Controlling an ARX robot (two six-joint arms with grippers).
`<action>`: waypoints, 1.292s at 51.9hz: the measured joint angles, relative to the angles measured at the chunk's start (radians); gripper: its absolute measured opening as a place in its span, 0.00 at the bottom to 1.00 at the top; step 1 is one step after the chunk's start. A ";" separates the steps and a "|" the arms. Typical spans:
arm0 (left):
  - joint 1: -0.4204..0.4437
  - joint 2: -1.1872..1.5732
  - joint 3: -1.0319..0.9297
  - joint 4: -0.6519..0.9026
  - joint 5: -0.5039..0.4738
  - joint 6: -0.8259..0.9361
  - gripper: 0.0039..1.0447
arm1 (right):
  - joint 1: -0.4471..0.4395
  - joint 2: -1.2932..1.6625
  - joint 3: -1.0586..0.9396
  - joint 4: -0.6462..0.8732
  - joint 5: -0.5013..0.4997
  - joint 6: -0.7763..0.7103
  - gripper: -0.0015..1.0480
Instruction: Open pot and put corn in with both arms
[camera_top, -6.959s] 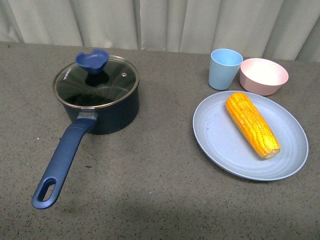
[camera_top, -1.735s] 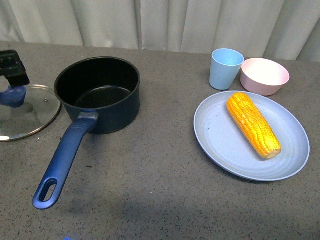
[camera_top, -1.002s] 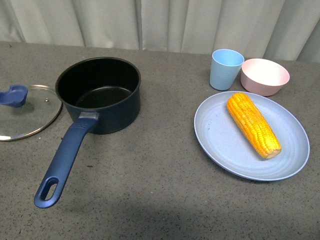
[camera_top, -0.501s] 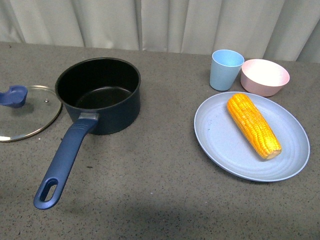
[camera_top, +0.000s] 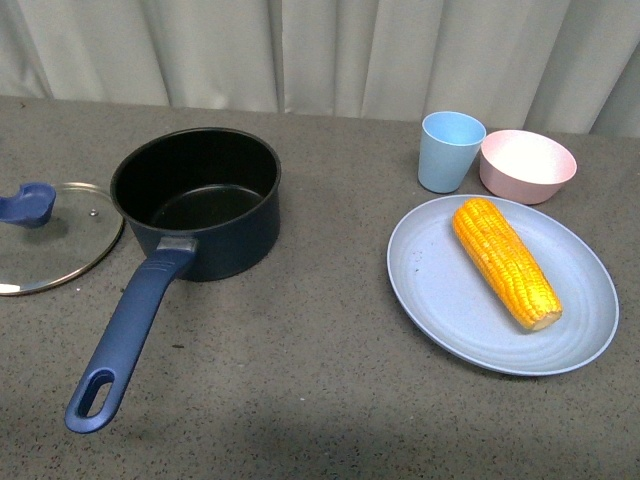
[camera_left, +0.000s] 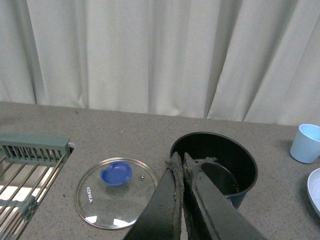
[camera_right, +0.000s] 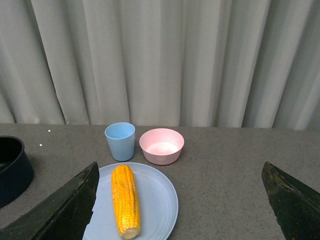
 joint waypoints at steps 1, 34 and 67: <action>0.000 -0.006 0.000 -0.006 0.000 0.000 0.03 | 0.000 0.000 0.000 0.000 0.000 0.000 0.91; 0.000 -0.261 0.000 -0.254 0.000 0.000 0.03 | 0.000 0.000 0.000 0.000 0.000 0.000 0.91; 0.000 -0.477 0.000 -0.477 0.000 0.000 0.06 | 0.000 0.000 0.000 0.000 0.000 0.000 0.91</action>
